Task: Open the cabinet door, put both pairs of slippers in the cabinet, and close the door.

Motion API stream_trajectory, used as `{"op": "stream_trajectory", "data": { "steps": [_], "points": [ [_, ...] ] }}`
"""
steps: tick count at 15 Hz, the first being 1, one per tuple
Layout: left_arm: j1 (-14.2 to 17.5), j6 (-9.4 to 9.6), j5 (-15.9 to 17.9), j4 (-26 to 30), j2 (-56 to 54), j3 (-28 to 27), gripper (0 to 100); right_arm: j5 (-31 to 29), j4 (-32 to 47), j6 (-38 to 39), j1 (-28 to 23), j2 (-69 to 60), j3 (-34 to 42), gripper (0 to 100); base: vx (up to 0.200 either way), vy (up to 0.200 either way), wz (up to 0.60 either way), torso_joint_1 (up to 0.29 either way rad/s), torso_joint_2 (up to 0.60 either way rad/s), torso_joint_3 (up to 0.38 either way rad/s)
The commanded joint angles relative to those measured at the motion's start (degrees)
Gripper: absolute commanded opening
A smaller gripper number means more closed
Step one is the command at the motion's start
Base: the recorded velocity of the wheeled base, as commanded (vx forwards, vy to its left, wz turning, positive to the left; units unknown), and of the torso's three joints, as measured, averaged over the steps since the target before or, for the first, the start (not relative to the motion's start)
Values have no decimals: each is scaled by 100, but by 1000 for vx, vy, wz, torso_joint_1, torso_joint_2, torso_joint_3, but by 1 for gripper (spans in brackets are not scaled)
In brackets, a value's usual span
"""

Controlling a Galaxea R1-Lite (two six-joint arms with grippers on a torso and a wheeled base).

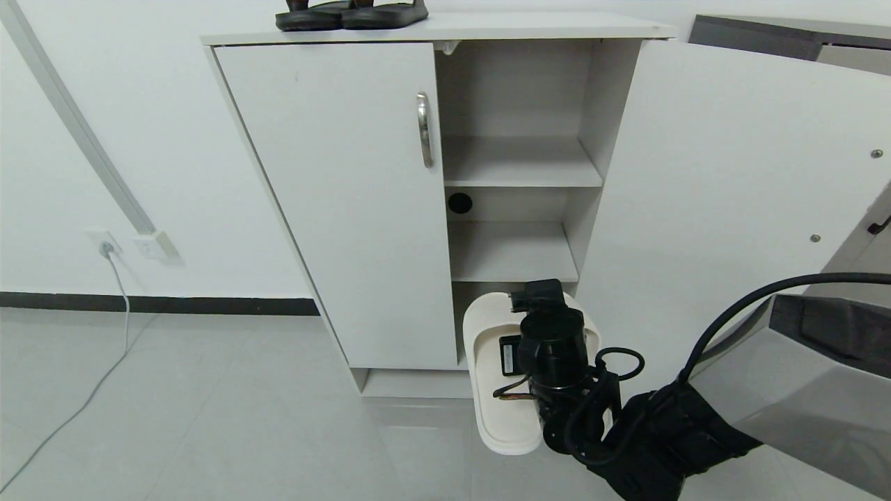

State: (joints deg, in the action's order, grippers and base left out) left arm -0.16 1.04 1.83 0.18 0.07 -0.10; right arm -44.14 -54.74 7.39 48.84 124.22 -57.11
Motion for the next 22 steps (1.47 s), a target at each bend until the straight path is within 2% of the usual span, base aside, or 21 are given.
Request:
{"op": "stream_trajectory", "data": {
  "steps": [1,5,18,20,22],
  "points": [
    [-2,2,2,-1,10,1,0,37,-2,8,12,-3,7,0,0,0,0,0,0,0],
    [-2,11,2,-1,10,1,0,108,7,8,12,6,7,0,0,0,0,-2,1,-26],
    [-2,19,11,-1,10,1,0,169,-28,-132,38,85,-107,0,0,0,0,4,2,-189],
    [-2,11,2,-1,10,1,0,169,-362,-167,30,85,-89,0,0,0,0,7,5,-134],
    [-2,11,2,-1,10,1,0,143,-1180,-563,3,67,-81,0,0,0,0,0,0,0]
  ]
}}
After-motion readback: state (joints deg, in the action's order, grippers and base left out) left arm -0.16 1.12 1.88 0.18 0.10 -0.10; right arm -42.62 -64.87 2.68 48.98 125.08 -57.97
